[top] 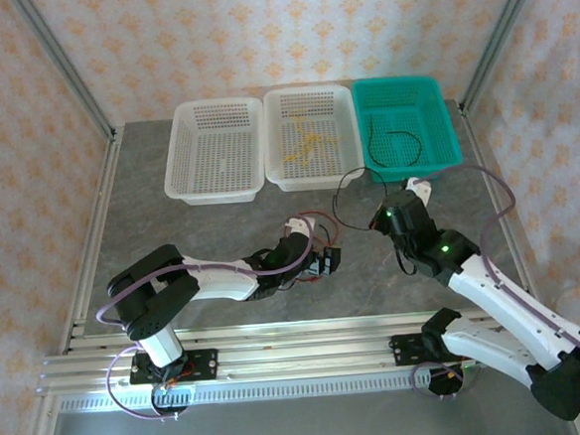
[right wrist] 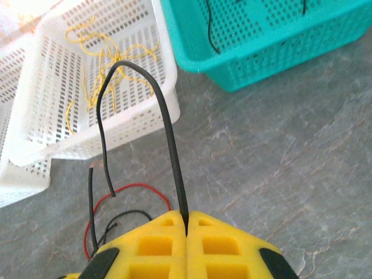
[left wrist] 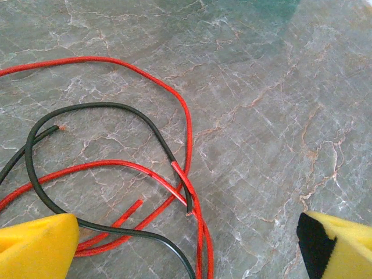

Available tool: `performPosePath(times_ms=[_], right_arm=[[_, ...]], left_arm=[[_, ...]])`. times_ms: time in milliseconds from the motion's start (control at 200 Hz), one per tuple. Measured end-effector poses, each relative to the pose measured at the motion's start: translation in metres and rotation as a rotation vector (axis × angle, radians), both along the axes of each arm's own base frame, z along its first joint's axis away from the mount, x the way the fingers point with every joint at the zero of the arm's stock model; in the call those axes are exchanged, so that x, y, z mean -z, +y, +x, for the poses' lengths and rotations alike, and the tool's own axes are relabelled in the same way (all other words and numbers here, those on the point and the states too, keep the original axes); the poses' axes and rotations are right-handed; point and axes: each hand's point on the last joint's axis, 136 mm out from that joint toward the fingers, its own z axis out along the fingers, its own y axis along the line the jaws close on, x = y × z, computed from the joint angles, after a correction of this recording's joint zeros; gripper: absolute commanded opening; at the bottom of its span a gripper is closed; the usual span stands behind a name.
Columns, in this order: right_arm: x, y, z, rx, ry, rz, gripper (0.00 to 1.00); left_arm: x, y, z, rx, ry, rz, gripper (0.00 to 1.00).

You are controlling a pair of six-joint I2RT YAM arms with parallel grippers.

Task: Untangle the cables

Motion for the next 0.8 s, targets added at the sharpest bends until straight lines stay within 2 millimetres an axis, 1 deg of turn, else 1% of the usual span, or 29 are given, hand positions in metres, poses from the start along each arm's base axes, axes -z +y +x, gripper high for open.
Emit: performPosePath(times_ms=[95, 200, 335, 461, 571, 656, 801], right_arm=[[-0.013, -0.005, 0.001, 0.009, -0.031, -0.02, 0.0], [-0.024, -0.009, 0.001, 0.007, -0.061, -0.046, 0.0], [-0.028, -0.013, 0.002, 0.011, -0.079, -0.087, 0.0], [-0.029, -0.016, 0.005, 0.017, -0.087, -0.132, 0.0], [-0.025, -0.016, 0.013, 0.012, -0.08, -0.175, 0.0], [-0.024, -0.017, 0.023, 0.013, -0.068, -0.206, 0.0], [-0.033, -0.02, 0.041, 0.023, -0.083, -0.214, 0.0]], left_arm=[[-0.005, 0.0, 0.0, 0.002, -0.007, -0.005, 0.99], [-0.023, 0.001, 0.0, 0.002, -0.035, -0.028, 0.99], [-0.05, 0.002, 0.003, -0.006, -0.08, -0.066, 1.0], [-0.068, 0.001, 0.01, -0.021, -0.115, -0.084, 0.99], [-0.083, 0.0, 0.021, -0.042, -0.144, -0.099, 0.99], [-0.096, 0.0, 0.029, -0.06, -0.168, -0.113, 0.99], [-0.118, -0.003, 0.04, -0.076, -0.197, -0.151, 0.99]])
